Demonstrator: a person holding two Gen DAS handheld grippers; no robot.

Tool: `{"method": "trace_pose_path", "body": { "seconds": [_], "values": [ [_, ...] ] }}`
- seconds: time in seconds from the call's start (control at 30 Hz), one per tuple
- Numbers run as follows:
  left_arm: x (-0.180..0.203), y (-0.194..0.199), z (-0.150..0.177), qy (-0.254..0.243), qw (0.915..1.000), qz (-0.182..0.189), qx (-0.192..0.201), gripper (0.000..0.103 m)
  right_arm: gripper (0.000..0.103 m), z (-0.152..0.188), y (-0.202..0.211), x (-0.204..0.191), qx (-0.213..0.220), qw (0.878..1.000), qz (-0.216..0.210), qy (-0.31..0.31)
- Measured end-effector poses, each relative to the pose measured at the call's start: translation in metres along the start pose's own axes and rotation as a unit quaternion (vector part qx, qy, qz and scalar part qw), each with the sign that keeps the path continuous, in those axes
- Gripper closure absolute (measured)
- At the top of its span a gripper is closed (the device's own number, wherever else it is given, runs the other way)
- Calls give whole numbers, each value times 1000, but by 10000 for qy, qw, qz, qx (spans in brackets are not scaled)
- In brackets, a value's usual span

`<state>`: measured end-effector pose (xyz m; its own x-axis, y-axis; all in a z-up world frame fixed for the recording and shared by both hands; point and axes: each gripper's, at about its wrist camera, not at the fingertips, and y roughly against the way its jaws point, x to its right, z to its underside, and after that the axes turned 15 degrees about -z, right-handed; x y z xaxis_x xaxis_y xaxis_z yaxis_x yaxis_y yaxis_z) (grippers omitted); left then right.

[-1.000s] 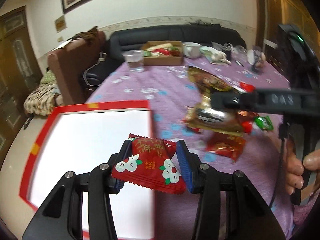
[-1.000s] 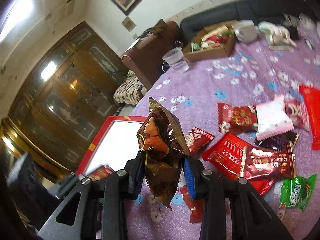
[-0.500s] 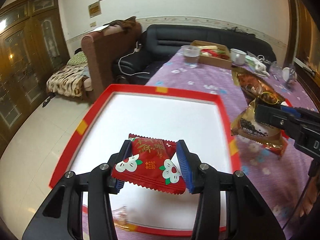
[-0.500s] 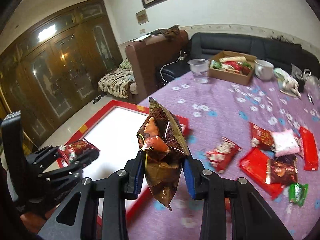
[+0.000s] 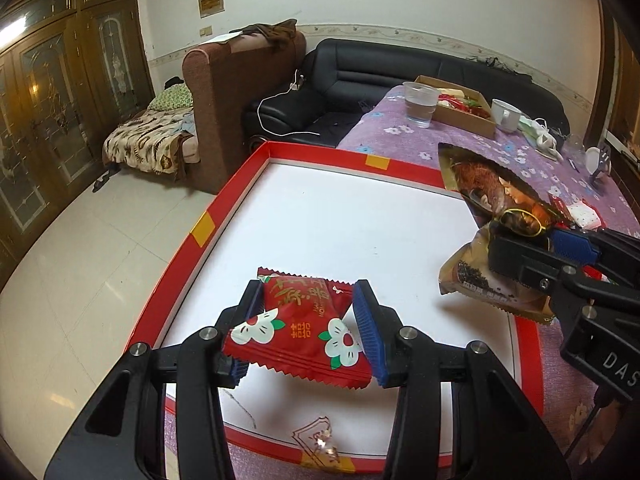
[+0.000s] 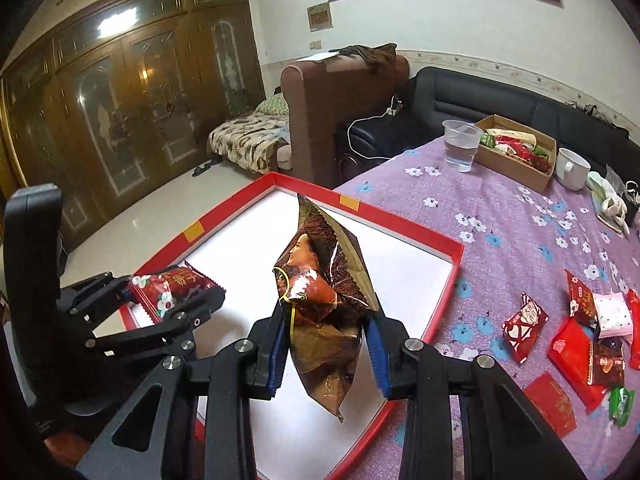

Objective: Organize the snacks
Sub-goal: 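Carry both held snacks over the white red-rimmed tray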

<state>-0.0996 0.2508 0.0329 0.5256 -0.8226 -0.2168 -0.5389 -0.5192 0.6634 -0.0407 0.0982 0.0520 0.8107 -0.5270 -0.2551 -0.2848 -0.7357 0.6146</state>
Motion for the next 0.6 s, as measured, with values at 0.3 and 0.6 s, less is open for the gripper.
{"method": "trace_pose_path", "body": {
  "seconds": [0.3,0.6],
  "values": [
    [2,-8,1,-17,10000,6,-57,59,68,4,-3,3,-32,10000,88,-7],
    [3,-10,2,-31,9999,-22,-100,59,68,6,-4,-1,-35,9998,172,86]
  ]
}}
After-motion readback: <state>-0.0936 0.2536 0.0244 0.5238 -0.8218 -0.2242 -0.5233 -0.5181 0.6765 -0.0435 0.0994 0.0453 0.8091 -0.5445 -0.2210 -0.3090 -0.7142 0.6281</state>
